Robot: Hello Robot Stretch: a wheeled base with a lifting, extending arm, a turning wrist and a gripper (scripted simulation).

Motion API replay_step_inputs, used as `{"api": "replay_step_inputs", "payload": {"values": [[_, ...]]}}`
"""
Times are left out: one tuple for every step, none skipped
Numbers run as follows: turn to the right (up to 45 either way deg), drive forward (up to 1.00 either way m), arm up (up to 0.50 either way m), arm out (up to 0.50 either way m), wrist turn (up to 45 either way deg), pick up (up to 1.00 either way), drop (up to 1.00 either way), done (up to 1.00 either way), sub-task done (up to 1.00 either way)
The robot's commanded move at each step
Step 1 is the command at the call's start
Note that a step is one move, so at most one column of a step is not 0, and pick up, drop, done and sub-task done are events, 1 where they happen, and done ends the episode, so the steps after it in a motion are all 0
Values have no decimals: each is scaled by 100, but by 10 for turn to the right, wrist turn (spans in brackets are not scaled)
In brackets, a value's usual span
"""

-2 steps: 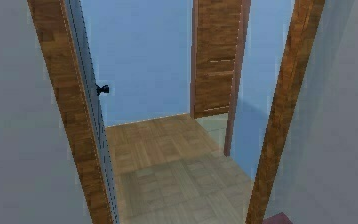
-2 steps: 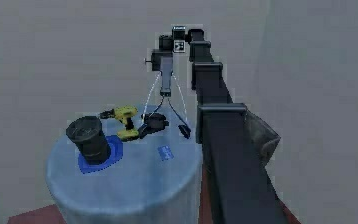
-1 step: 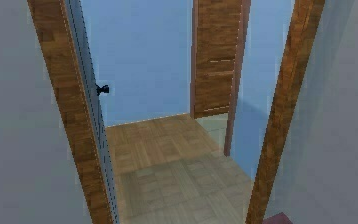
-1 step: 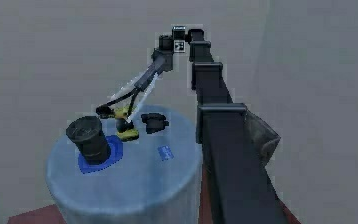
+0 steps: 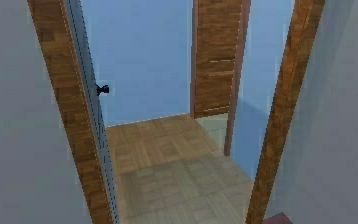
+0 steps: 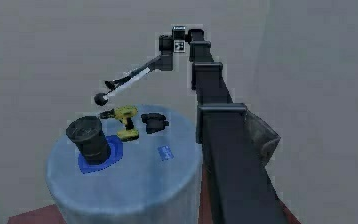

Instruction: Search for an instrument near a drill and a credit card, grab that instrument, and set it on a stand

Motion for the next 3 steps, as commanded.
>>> {"api": "replay_step_inputs", "payload": {"values": [[0,0,0,0,450,0,0,0,0],[0,0,0,0,90,0,0,0,0],[0,0,-28,0,0,0,0,0,0]]}}
